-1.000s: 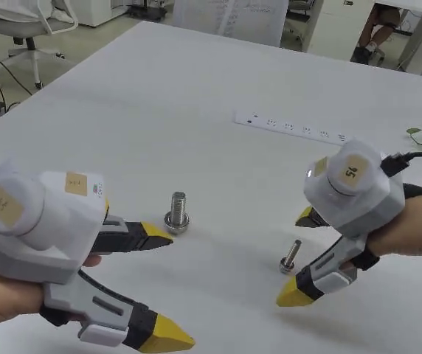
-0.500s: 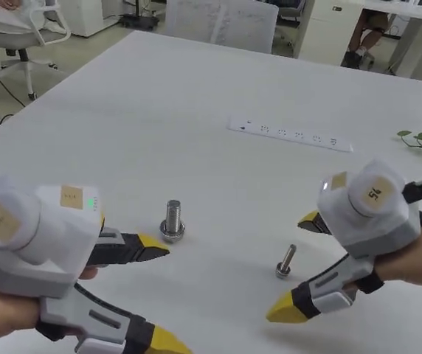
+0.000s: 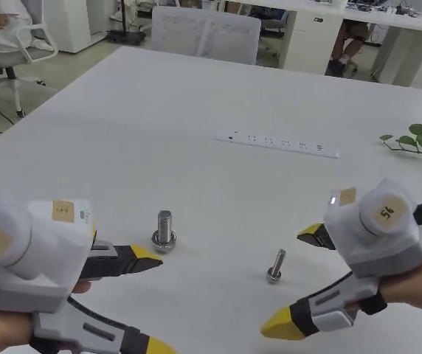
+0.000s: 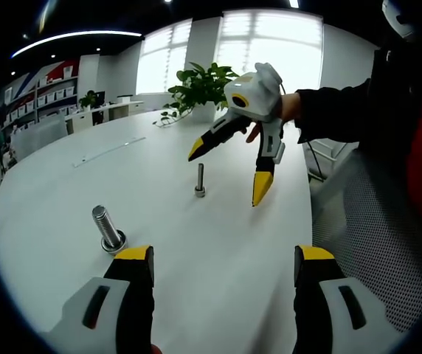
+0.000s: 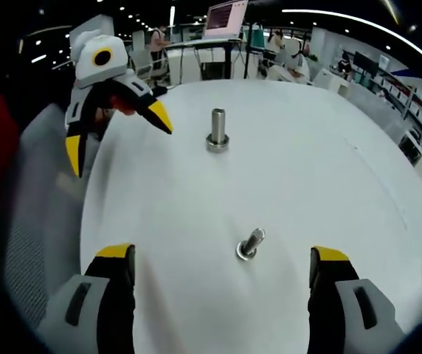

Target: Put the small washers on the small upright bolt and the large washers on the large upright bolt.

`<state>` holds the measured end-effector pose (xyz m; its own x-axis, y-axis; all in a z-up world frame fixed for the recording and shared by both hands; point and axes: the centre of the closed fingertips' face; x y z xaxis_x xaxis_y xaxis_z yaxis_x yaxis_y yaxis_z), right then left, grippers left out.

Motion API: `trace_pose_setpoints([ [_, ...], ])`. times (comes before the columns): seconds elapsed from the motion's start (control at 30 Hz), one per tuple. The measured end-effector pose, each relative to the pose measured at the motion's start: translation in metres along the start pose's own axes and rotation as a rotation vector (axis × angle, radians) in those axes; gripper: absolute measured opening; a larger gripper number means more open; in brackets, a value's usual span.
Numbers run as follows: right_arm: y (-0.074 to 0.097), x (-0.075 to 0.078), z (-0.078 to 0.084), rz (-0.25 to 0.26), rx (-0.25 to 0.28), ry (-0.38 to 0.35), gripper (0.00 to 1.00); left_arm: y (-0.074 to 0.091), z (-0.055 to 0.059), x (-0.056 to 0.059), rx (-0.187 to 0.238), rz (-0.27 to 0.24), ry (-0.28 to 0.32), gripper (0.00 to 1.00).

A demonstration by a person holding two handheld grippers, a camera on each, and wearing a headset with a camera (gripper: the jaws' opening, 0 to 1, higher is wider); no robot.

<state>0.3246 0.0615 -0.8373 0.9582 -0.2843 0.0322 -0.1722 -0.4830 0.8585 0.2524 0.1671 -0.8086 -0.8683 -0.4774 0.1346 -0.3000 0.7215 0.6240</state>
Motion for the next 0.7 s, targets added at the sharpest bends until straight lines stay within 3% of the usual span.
trace_pose_setpoints([
  [0.23, 0.009, -0.011, -0.001, 0.017, 0.043, -0.009, 0.99, 0.004, -0.004, 0.001, 0.008, -0.006, -0.008, 0.78],
  [0.4, 0.022, -0.022, -0.009, 0.015, 0.115, -0.032, 0.99, 0.009, -0.007, 0.001, 0.018, -0.016, -0.011, 0.78],
  [0.7, 0.036, -0.039, -0.005, 0.035, 0.159, -0.049, 0.98, 0.021, -0.013, 0.001, 0.033, -0.034, -0.024, 0.79],
])
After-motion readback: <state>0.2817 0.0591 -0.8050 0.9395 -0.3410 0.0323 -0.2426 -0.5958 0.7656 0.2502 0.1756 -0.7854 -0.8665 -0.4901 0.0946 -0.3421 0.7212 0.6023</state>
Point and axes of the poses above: the centre of the closed fingertips' face, and the gripper's own axes: y roughly backward along the fingers, x roughly to its right, z roughly out of its underside, and after that the axes turned 9 degrees about -x, right-handed
